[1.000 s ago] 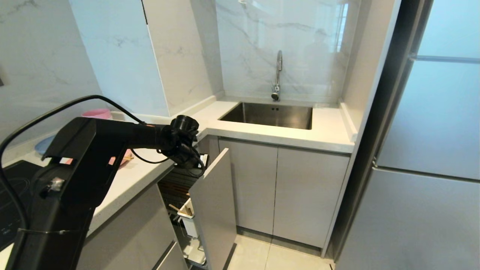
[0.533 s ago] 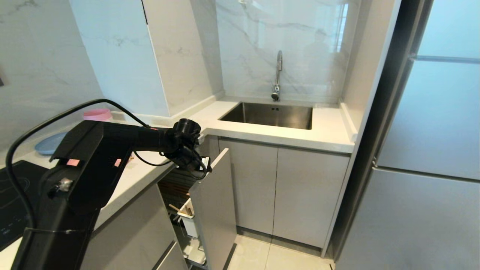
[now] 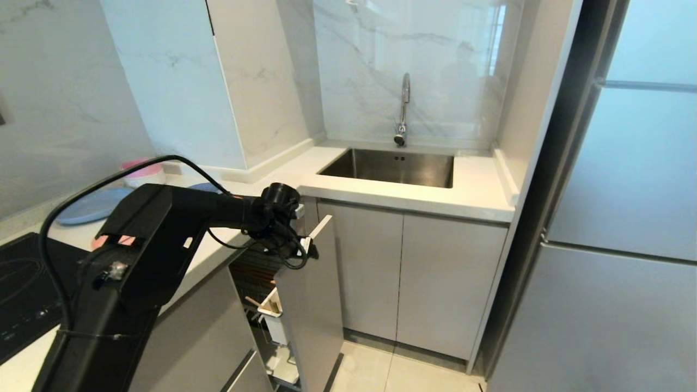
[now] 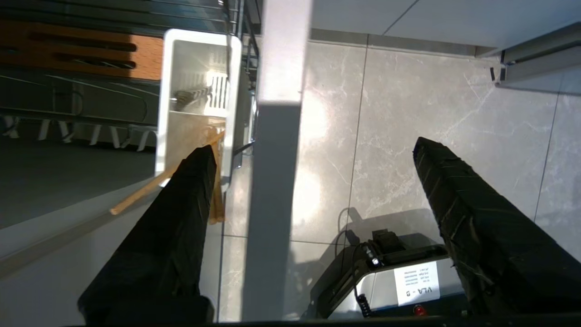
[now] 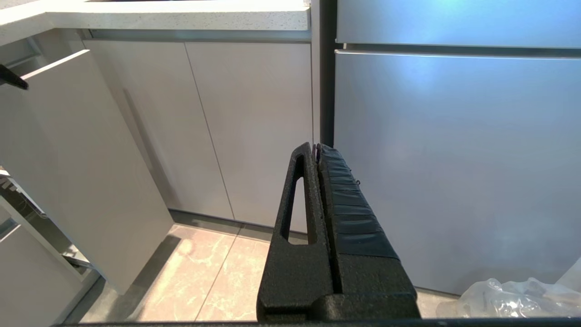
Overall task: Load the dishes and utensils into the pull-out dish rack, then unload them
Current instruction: Open the cupboard
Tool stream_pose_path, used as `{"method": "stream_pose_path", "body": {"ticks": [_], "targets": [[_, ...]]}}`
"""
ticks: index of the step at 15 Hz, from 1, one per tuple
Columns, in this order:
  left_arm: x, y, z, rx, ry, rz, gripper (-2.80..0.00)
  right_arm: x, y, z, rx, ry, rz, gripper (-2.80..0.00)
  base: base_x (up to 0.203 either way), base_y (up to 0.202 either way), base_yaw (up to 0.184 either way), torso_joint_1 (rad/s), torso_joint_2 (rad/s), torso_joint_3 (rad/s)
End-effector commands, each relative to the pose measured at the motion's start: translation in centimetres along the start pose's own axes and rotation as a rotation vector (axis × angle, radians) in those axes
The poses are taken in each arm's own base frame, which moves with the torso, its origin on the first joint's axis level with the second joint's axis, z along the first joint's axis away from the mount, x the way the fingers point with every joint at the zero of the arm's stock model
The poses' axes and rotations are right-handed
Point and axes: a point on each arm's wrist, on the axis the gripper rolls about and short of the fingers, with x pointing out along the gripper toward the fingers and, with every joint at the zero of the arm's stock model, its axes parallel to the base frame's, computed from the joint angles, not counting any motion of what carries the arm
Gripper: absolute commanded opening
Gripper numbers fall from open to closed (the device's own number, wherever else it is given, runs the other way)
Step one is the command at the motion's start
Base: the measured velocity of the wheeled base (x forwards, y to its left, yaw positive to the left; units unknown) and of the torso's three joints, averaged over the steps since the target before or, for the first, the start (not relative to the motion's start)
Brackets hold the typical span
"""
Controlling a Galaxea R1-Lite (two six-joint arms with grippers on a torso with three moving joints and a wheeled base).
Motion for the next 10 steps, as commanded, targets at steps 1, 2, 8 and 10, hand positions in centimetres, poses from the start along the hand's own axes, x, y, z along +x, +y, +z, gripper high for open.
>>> {"method": "stream_pose_path", "body": {"ticks": [1,2,8,10], "targets": [[0.5,-0.5,-0.3,0.008,0.014,-0.006,0.00,0.0,0.0,0.0,0.000,0.001,0.001,-2.80,0.000,0.000,0.000,0.000,0.00,0.000],[0.9,-0.8,-0.5,0.013,0.023,-0.009,0.00,0.0,0.0,0.0,0.000,0.000,-0.001,-2.80,0.000,0.000,0.000,0.000,0.00,0.000],[1.3,-3.3,-1.4,0.051,0.058,-0.049,0.00,0.0,0.0,0.0,0.000,0.001,-0.001,-2.80,0.000,0.000,0.000,0.000,0.00,0.000],[1.0,-4.4,-1.7,0.067,0.064,-0.062,0.00,0.0,0.0,0.0,0.000,0.001,0.000,-2.80,0.000,0.000,0.000,0.000,0.00,0.000]]}}
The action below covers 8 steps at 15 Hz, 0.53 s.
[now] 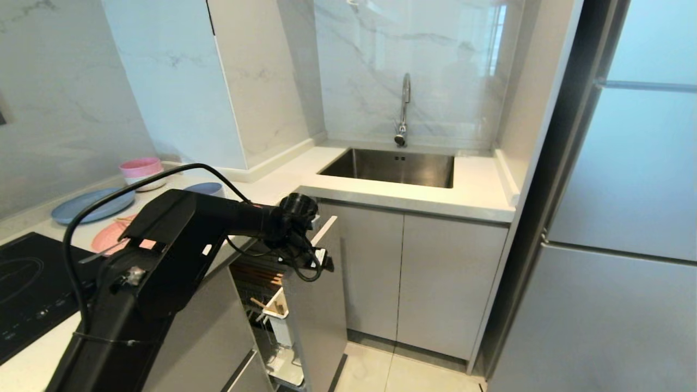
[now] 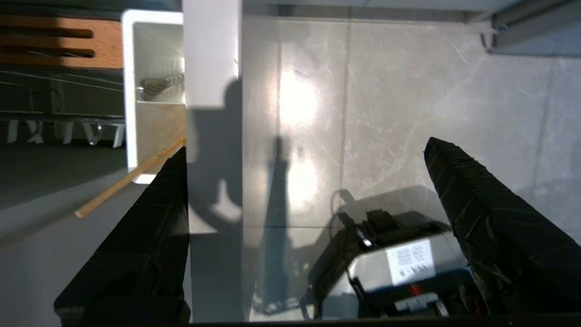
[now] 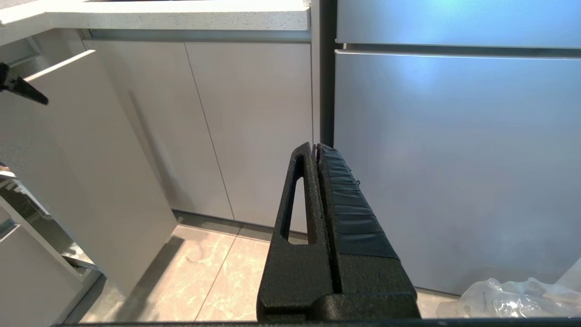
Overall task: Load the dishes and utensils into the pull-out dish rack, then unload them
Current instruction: Open the cupboard
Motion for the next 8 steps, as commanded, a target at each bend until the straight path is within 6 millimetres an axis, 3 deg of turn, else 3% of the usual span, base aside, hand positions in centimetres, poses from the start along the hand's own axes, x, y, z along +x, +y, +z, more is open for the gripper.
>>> {"method": "stream_pose_path", "body": {"ticks": [1,8], "targets": [[-0.3,-0.8,-0.1,0.007,0.006,-0.011,0.00,0.0,0.0,0.0,0.000,0.000,-0.001,-2.80,0.000,0.000,0.000,0.000,0.00,0.000],[-1.4,-5.3,-0.7,-0.015,0.007,-0.061,0.00,0.0,0.0,0.0,0.000,0.001,0.001,-2.80,0.000,0.000,0.000,0.000,0.00,0.000]]}}
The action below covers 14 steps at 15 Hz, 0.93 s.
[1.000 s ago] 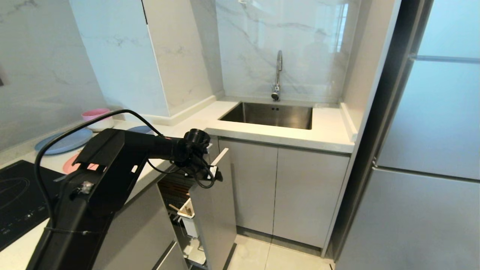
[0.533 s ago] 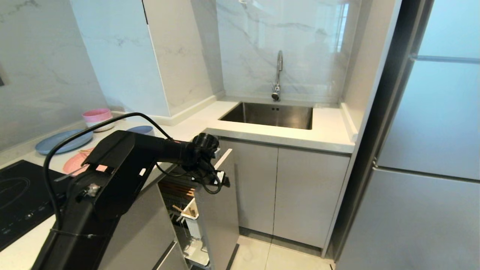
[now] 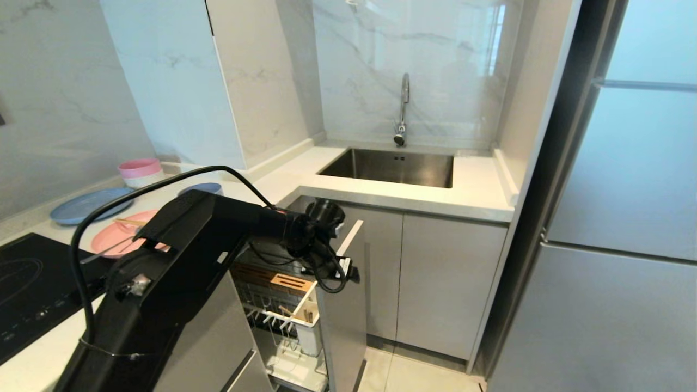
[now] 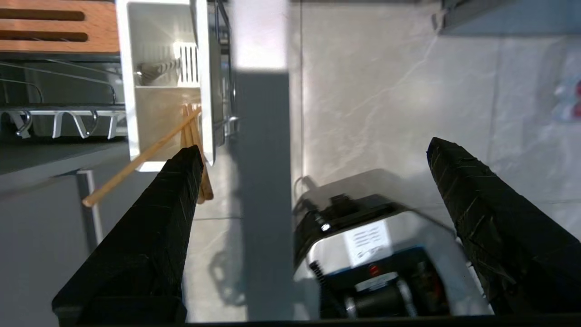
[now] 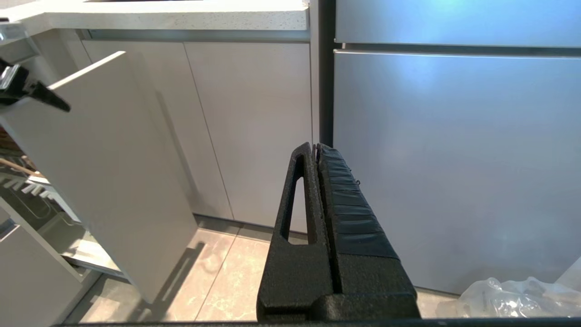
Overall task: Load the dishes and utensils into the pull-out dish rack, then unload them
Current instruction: Open the cupboard
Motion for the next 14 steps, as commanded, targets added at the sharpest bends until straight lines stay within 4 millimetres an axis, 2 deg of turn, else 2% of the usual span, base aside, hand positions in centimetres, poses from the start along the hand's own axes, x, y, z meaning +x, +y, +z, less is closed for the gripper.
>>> {"method": "stream_pose_path", "body": {"ticks": [1,4,7,12,14], "targets": [[-0.6,-0.9,0.3,-0.008,-0.026,-0.010,0.00,0.0,0.0,0.0,0.000,0.000,0.000,-2.80,0.000,0.000,0.000,0.000,0.00,0.000],[-0.6,-2.6,0.5,-0.067,-0.082,-0.004,0.00,0.0,0.0,0.0,0.000,-0.001,-0.001,-2.80,0.000,0.000,0.000,0.000,0.00,0.000],[-0.5,-3.5,0.0,-0.060,-0.119,-0.012,0.00,0.0,0.0,0.0,0.000,0.000,0.000,-2.80,0.000,0.000,0.000,0.000,0.00,0.000],[-0.2,-4.7,-0.8,-0.048,-0.086,-0.077,0.00,0.0,0.0,0.0,0.000,0.000,0.000,-2.80,0.000,0.000,0.000,0.000,0.00,0.000],[-0.1,-5.8,-1.3,-0.041,-0.072,-0.093,0.00,0.0,0.0,0.0,0.000,0.000,0.000,-2.80,0.000,0.000,0.000,0.000,0.00,0.000]]}}
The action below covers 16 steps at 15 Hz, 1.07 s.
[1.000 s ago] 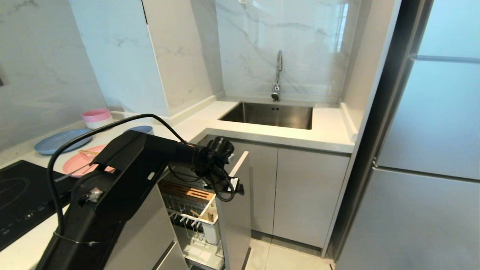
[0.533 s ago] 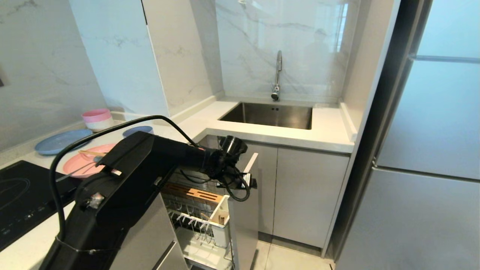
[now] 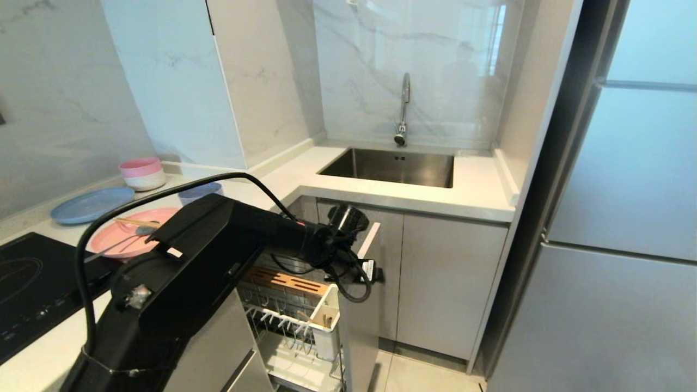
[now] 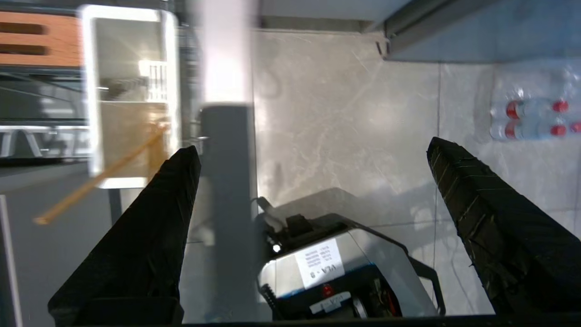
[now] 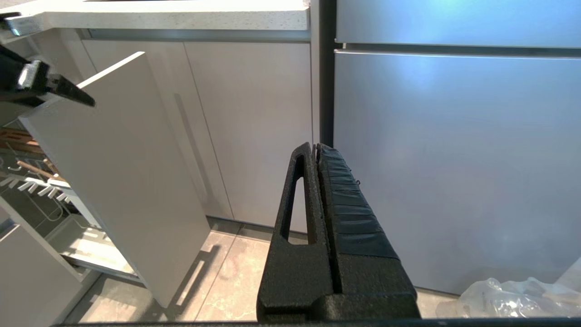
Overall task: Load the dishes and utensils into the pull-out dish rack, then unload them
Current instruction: Open the cupboard
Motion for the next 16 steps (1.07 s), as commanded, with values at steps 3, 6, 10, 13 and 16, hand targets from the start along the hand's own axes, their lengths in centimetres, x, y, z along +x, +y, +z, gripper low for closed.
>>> {"method": "stream_pose_path", "body": {"ticks": [3,6,10,13,16], "targets": [[-0.1,-1.0,-0.5,0.014,0.012,-0.013,0.00,0.0,0.0,0.0,0.000,0.000,0.001,-2.80,0.000,0.000,0.000,0.000,0.00,0.000],[-0.4,-1.7,-0.8,0.023,0.017,-0.022,0.00,0.0,0.0,0.0,0.000,0.000,0.001,-2.80,0.000,0.000,0.000,0.000,0.00,0.000],[-0.6,-2.2,-1.0,0.033,0.021,-0.028,0.00,0.0,0.0,0.0,0.000,0.000,0.000,-2.80,0.000,0.000,0.000,0.000,0.00,0.000],[-0.5,-2.2,-1.1,0.035,0.018,-0.019,0.00,0.0,0.0,0.0,0.000,0.001,0.000,-2.80,0.000,0.000,0.000,0.000,0.00,0.000],[-0.5,-2.1,-0.8,0.038,-0.002,0.023,0.00,0.0,0.0,0.0,0.000,-0.001,-0.001,-2.80,0.000,0.000,0.000,0.000,0.00,0.000]]}}
